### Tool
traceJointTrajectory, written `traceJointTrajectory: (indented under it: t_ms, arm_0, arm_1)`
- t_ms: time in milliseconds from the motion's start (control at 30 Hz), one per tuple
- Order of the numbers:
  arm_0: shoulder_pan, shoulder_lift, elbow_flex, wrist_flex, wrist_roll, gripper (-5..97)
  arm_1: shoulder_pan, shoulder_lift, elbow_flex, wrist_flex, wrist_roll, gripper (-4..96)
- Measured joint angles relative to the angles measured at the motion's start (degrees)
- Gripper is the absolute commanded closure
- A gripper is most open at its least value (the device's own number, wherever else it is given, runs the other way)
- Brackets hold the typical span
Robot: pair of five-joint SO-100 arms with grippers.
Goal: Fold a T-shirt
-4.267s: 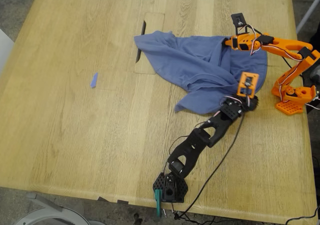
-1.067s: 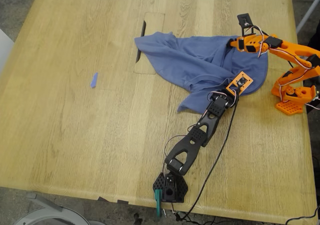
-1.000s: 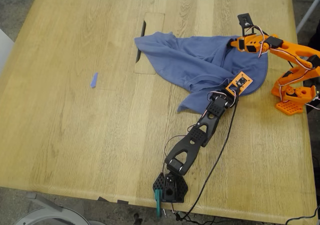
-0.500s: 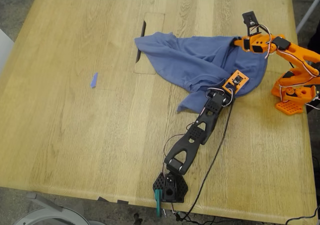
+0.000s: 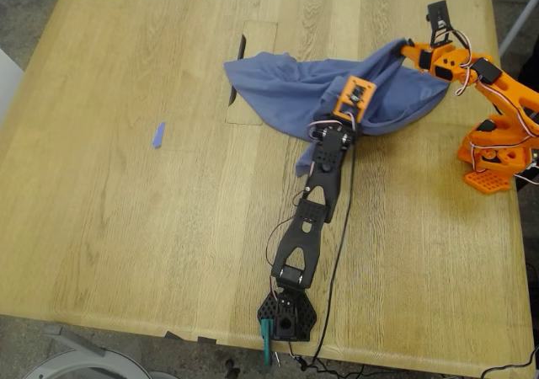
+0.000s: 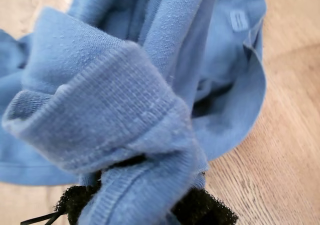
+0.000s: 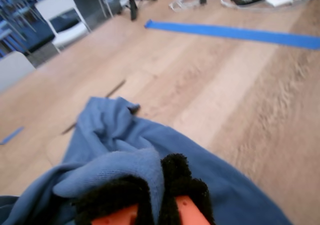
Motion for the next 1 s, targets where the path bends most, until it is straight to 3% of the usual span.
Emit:
traceJointTrajectory:
  t_ms: [500,1000]
  arm_0:
    - [-2.1,18.9,4.7,0.1,-0.4,92]
    - [-3.3,37.8,12.4,0.1,-2.1,92]
  arm_1:
    - [-10.4,-2.4,-12.7,-9.8,1.3,91.3]
    - [-24.5,-3.3,-25.9,-7.7,1.2,91.3]
